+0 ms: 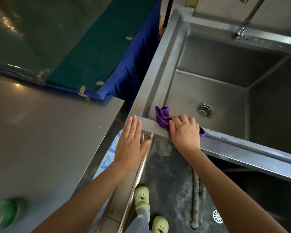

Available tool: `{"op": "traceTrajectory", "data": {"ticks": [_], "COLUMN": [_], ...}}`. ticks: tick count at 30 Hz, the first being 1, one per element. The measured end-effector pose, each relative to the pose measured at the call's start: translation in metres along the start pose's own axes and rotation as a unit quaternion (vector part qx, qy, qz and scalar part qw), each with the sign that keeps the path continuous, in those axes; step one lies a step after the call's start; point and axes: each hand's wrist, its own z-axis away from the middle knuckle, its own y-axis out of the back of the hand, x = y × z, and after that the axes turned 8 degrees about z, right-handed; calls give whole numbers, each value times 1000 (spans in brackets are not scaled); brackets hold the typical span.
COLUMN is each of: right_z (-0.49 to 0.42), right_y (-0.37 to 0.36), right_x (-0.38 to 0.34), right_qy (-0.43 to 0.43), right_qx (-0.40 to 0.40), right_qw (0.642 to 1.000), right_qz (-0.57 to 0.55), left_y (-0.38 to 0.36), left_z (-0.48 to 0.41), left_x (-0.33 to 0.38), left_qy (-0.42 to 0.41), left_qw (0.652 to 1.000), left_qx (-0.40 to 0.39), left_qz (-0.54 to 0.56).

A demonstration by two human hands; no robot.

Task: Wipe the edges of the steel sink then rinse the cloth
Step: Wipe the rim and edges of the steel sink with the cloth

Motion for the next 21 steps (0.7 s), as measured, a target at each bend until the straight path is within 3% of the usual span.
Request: {"op": "traceTrajectory", "data": {"ticks": [10, 16, 21], "right_z": [20, 12, -6], "right_y": [25, 28, 10], "right_x": [13, 6, -9], "right_qy": [-90, 101, 68], "right_qx": [-15, -38, 4], "right_qw": [993, 994, 997], "right_qz": [71, 18, 27], "left_y": [-12, -17, -17], "left_z": [-19, -18, -19], "left_x": [21, 21, 19], "left_qy": [-72, -72, -76], "left_qw": [997, 997, 996], "left_qx": [-6, 21, 24], "left_qz": [-12, 3, 35]}}
